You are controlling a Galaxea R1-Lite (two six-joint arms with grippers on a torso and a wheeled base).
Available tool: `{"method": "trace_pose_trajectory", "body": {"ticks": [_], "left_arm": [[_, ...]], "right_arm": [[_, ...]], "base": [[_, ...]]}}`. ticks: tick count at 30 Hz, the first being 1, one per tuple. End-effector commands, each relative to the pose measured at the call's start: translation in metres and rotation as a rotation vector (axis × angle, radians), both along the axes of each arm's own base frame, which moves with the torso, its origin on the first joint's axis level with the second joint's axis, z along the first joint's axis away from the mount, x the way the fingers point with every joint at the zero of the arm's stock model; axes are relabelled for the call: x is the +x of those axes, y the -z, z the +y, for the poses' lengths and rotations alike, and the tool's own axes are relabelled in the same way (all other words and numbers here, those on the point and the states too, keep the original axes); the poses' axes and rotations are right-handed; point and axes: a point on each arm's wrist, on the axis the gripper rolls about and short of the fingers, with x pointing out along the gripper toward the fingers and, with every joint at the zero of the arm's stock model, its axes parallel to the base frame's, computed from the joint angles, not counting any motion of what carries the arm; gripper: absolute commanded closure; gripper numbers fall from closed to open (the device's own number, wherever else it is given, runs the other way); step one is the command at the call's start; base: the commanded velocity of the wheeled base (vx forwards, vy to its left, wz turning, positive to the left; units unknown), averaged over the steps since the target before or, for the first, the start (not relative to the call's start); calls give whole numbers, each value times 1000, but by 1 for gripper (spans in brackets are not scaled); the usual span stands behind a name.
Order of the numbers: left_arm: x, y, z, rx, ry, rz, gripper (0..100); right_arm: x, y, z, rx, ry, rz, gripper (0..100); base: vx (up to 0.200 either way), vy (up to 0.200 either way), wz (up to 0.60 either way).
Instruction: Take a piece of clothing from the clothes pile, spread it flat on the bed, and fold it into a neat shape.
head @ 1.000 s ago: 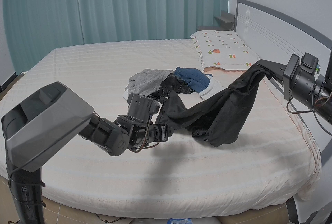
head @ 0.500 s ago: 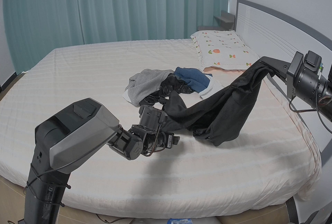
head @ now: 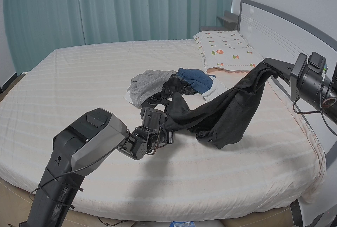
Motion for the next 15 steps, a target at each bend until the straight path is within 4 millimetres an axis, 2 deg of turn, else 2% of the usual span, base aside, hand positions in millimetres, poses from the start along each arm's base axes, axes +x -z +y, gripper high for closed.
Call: {"method": "trace_pose_trajectory", "body": {"ticks": [1,4,5,6,7,8,12,13,15], "left_arm": [[-4,-5,4,-40,-33,29,100],[-7,-19,9,-89,-68,40,100],[-13,-30,13,-112,-85,49,100],[-13,-30,13,-112,-85,49,100],[-25,-54,20,-157,-111,54,100],[-29,-63,22,-178,-122,55,100],[-62,-129,38,-299,-166,36,100],[-67,-139,41,-319,-172,34,100],[-86,-182,51,-414,-196,11,100]], "right_arm": [[4,3,0,-6,5,13,100],[6,4,-2,-7,13,16,100],[7,4,-3,-7,19,16,100],[7,4,-3,-7,19,16,100],[8,4,-4,-8,20,17,100],[8,5,-4,-9,22,21,100],[14,14,-2,-21,19,51,100],[16,15,-1,-23,19,57,100],[22,22,1,-34,20,84,100]], "base": [[0,0,0],[0,0,0],[0,0,0],[0,0,0],[0,0,0],[0,0,0],[0,0,0],[0,0,0],[0,0,0]]}}
